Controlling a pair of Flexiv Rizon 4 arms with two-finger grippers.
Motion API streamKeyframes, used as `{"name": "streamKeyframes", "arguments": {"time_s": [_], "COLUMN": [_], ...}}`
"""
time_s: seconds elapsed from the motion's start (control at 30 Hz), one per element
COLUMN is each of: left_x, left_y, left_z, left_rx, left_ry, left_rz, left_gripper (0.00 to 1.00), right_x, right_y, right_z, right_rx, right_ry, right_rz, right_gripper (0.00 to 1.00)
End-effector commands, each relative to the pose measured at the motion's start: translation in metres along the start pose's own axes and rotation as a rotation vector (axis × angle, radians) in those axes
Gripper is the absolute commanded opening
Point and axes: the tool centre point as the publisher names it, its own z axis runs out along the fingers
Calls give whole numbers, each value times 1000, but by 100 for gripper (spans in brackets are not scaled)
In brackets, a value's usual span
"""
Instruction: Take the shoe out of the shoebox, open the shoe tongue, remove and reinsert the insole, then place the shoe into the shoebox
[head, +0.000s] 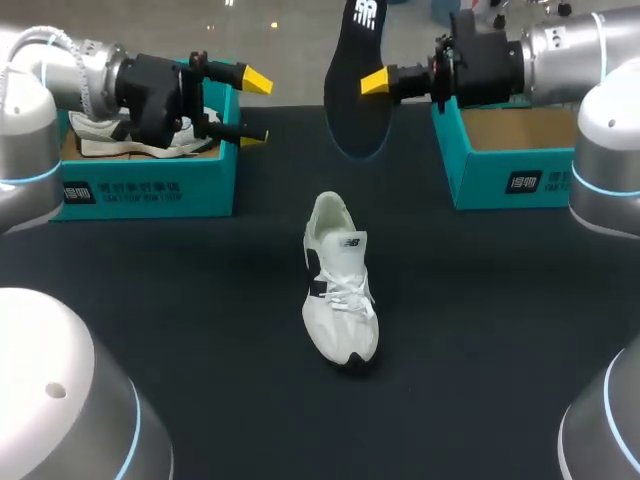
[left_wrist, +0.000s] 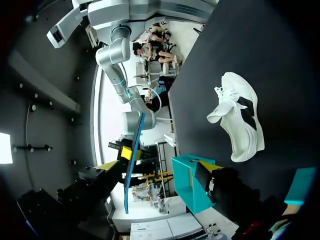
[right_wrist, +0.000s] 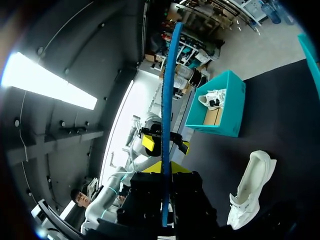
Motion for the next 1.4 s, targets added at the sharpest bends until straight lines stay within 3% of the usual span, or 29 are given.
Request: {"name": "streamKeyframes", "arguments": {"time_s": [0.03, 0.43, 0.63, 0.87, 1.4], "left_x": [7, 31, 41, 50, 57], "left_y": [1, 10, 14, 12, 11], "left_z": [-27, -78, -95, -109, -117], "left_rx": [45, 121, 130, 130, 101], "left_ry": [70, 238, 293, 355, 383], "left_rz": [-12, -4, -6, -15, -32], "left_gripper": [100, 100, 100, 100, 100], "right_x": [3, 8, 13, 17, 11], "right_y": [9, 25, 32, 42, 48], "right_z": [7, 19, 28, 36, 41], "right_rx": [7, -37, -59, -41, -41], "right_ry": [-10, -34, -43, -60, -105], "right_rz": [-10, -50, -158, -294, -320], "right_gripper": [0, 0, 0, 0, 0]}}
